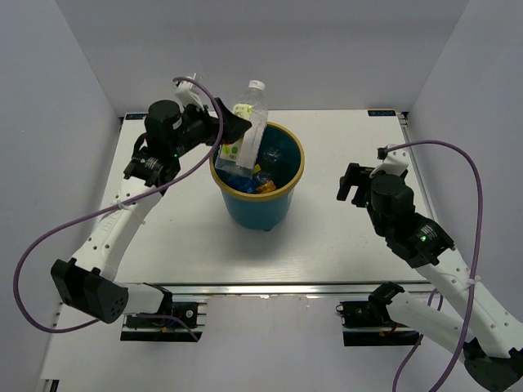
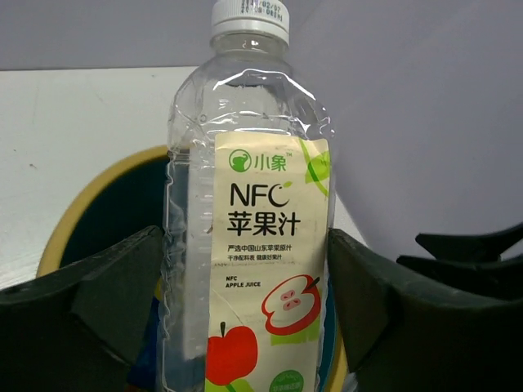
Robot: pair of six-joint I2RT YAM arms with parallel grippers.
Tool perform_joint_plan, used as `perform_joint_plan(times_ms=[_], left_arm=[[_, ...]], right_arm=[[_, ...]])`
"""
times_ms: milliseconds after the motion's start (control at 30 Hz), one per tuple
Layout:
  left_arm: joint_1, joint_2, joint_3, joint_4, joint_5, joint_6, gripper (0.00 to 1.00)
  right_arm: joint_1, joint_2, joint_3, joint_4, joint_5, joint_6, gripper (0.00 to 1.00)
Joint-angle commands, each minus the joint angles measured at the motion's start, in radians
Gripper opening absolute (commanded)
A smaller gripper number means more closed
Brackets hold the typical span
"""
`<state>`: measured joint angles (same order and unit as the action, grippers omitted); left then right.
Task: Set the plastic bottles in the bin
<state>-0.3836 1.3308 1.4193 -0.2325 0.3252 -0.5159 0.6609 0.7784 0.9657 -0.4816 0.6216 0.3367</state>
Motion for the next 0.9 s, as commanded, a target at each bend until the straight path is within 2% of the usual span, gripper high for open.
perform_joint_plan(times_ms=[0,33,267,300,433,467,500,567,600,633,700,733,800,867], left_arm=[[-0.001,-0.111,-0.008,0.098,0.08,-0.021,0.93],[-0.001,-0.114,-0.003,0.093,0.08,-0.018,0.98],[-0.001,-0.052,0.146,-0.008,0.075,0.01,0.98],[-0.001,-0.029,0.173,-0.061,0.052,0.019,0.98],[0.003,0.016,0.302,-0.226,-0.24,0.06,0.98],[0.011,0.024,0.319,-0.253,-0.399,0.066,0.98],[0.021,0.033,0.331,-0.293,-0.452,0.068,0.98],[0.13,0.028,0.308,-0.306,-0.465,0.022,0.98],[0.182,0.024,0.252,-0.3,-0.441,-0.008,0.98],[0.29,0.01,0.216,-0.295,-0.422,-0.036,0.98],[0.372,-0.004,0.132,-0.295,-0.463,-0.107,0.98],[0.453,-0.007,0.048,-0.301,-0.483,-0.127,0.98],[0.532,-0.002,-0.041,-0.332,-0.497,-0.168,0.98],[0.552,-0.004,-0.16,-0.376,-0.558,-0.226,0.98]], right_arm=[[-0.006,-0.01,-0.005,0.026,0.032,0.004,0.89],[-0.007,-0.008,-0.008,0.035,0.027,0.004,0.89],[-0.014,0.021,-0.012,0.034,0.013,0.013,0.89],[-0.018,0.03,-0.012,0.031,0.016,0.016,0.89],[-0.069,0.058,0.002,-0.014,0.026,0.038,0.89],[-0.093,0.062,0.004,-0.021,-0.008,0.041,0.89],[-0.166,0.071,0.002,-0.031,-0.041,0.039,0.89],[-0.262,0.074,-0.007,-0.026,-0.19,0.036,0.89],[-0.352,0.076,-0.025,-0.022,-0.235,0.03,0.89],[-0.392,0.076,-0.034,-0.009,-0.278,0.028,0.89],[-0.458,0.079,-0.054,0.003,-0.341,0.018,0.89],[-0.471,0.082,-0.071,0.011,-0.352,0.015,0.89],[-0.491,0.094,-0.079,0.011,-0.368,0.015,0.89],[-0.492,0.099,-0.079,0.005,-0.367,0.016,0.89]])
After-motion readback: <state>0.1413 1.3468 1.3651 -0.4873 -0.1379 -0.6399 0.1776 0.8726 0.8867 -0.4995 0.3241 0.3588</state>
